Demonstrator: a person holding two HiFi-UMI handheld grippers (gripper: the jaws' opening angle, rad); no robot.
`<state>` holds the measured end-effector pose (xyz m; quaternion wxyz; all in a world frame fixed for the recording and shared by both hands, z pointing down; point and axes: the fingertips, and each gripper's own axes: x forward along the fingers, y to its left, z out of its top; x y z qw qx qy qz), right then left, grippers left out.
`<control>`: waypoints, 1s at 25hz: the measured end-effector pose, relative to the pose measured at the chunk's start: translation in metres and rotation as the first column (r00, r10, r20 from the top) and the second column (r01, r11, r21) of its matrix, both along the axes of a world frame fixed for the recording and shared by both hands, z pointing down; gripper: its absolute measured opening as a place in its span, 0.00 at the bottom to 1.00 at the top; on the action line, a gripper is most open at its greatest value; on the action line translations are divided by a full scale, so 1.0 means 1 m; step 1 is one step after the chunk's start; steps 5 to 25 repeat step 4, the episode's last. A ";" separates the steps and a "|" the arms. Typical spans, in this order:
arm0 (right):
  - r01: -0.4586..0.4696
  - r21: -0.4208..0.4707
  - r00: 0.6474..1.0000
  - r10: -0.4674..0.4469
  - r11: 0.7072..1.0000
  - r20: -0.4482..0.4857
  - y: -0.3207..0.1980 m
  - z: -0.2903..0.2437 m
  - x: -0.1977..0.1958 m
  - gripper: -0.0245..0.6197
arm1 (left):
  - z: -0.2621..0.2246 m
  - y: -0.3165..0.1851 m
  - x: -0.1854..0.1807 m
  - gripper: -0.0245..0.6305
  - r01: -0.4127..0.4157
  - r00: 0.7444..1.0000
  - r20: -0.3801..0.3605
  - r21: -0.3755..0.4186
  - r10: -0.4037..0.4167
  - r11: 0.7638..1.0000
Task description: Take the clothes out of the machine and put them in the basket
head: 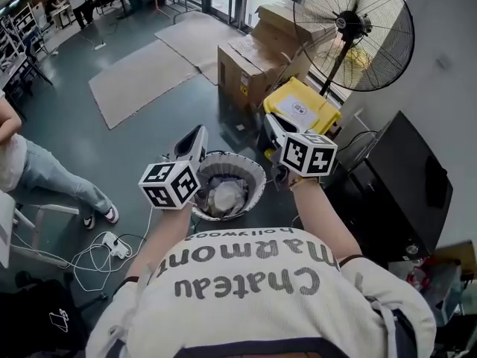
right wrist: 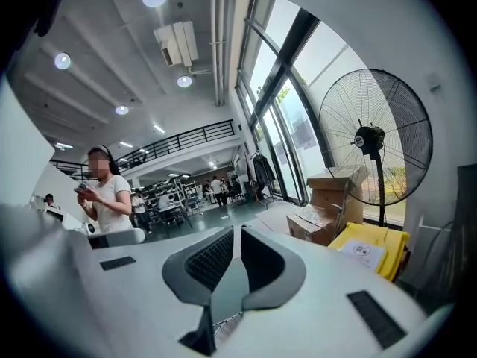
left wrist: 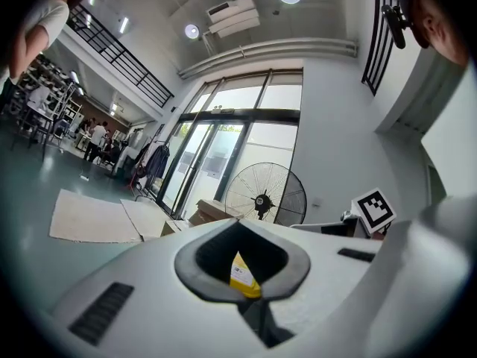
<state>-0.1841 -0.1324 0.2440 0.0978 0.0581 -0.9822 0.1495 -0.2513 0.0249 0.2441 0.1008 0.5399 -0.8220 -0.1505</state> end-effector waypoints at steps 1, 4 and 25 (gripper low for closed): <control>0.000 -0.006 1.000 0.000 1.000 -0.002 -0.003 0.001 0.002 0.12 | 0.001 -0.004 0.003 0.05 -0.002 1.000 -0.003 0.000 0.002 1.000; 0.003 -0.015 1.000 -0.003 1.000 -0.010 -0.008 0.003 0.013 0.12 | 0.005 -0.011 0.014 0.05 -0.012 1.000 -0.011 -0.005 0.012 1.000; 0.003 -0.015 1.000 -0.003 1.000 -0.010 -0.008 0.003 0.013 0.12 | 0.005 -0.011 0.014 0.05 -0.012 1.000 -0.011 -0.005 0.012 1.000</control>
